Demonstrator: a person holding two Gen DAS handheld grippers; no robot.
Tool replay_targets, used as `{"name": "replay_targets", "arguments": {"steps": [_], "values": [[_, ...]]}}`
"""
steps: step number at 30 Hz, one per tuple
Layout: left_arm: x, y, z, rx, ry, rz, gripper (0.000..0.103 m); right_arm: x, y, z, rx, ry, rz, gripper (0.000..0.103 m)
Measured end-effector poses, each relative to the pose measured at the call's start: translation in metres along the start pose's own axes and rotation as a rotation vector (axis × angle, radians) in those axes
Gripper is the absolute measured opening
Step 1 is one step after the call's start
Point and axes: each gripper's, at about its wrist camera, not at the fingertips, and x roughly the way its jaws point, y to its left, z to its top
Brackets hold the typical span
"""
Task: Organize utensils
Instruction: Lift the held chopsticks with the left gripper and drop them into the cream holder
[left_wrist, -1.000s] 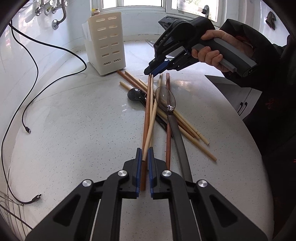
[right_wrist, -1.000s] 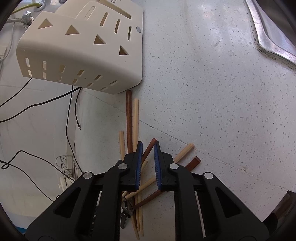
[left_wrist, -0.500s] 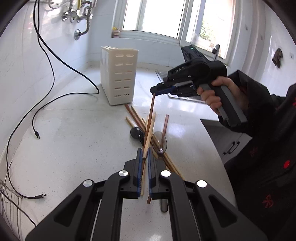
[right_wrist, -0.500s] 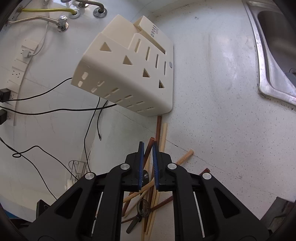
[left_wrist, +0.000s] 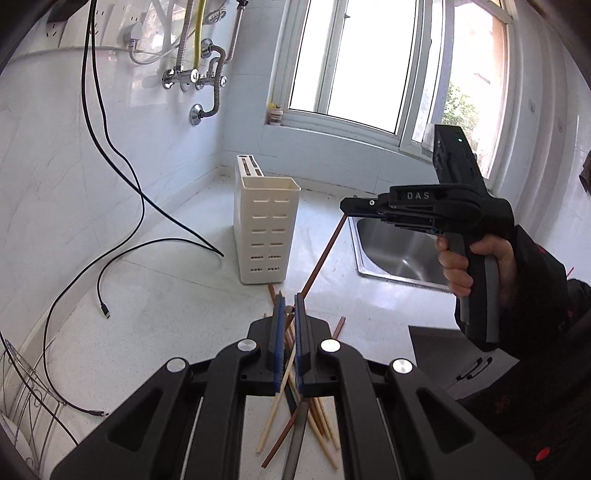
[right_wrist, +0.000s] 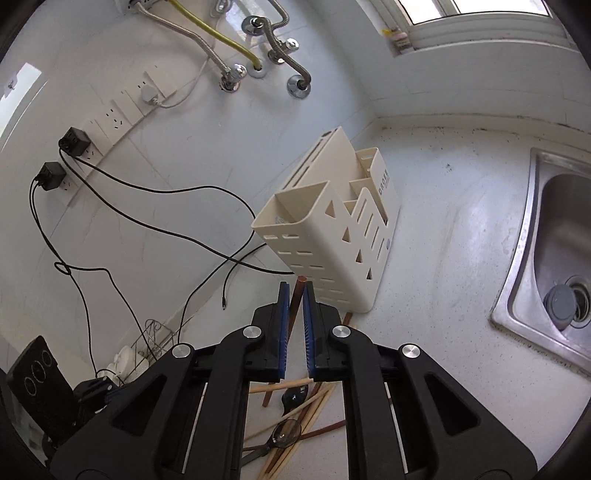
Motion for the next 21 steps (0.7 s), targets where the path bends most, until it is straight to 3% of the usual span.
{"name": "replay_targets", "arguments": {"steps": [11, 21], "values": [[0.017, -0.022, 0.044, -0.049, -0.077, 0.097, 0.004, -0.038, 0.02, 0.026, -0.178, -0.087, -0.007, 0.005], [0.009, -0.041, 0.091, -0.074, -0.202, 0.159, 0.004, -0.071, 0.027, 0.058, -0.317, -0.153, -0.028, 0.005]]}}
